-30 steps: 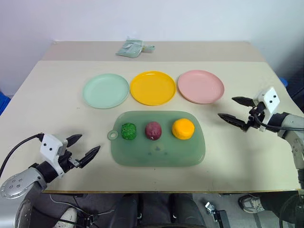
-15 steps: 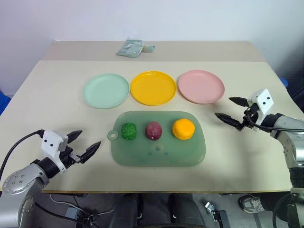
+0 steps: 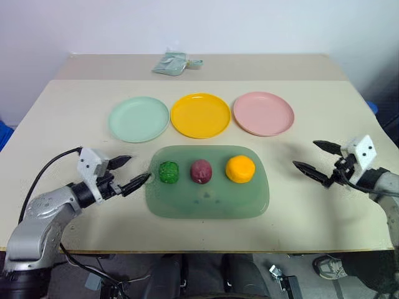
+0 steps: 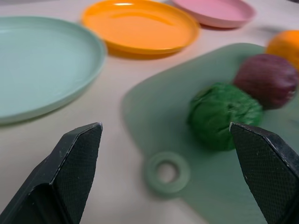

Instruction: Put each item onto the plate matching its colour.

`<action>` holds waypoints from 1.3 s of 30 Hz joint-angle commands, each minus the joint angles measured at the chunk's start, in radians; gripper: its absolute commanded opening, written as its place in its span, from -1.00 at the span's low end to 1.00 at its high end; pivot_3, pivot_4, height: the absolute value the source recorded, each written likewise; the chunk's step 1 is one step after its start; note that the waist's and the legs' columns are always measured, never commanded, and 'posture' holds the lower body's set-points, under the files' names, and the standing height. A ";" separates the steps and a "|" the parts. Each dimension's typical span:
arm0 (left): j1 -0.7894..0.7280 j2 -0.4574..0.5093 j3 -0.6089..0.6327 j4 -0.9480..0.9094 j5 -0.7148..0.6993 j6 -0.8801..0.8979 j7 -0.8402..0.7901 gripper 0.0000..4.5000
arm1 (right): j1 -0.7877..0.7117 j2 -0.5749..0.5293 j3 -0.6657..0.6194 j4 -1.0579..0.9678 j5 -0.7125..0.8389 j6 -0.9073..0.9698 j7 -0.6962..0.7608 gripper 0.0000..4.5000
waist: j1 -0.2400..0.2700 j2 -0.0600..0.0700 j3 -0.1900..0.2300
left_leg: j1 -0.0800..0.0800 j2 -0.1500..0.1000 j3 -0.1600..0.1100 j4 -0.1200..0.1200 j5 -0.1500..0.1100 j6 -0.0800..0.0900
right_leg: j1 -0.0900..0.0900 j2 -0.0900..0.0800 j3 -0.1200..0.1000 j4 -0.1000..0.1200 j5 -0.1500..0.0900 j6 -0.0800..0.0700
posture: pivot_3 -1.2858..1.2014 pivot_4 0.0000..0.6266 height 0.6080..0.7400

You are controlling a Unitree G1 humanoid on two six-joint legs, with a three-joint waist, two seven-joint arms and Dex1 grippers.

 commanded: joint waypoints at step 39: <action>-0.745 -0.309 -0.108 0.755 0.464 -0.047 0.727 0.53 | 0.034 0.066 0.137 -0.344 0.089 0.112 -0.069 1.00 | 0.025 -0.005 0.001 | -0.001 -0.003 0.000 0.005 0.000 0.002 | 0.001 0.004 -0.002 0.002 0.001 0.003 | 0.03 -0.52 1.00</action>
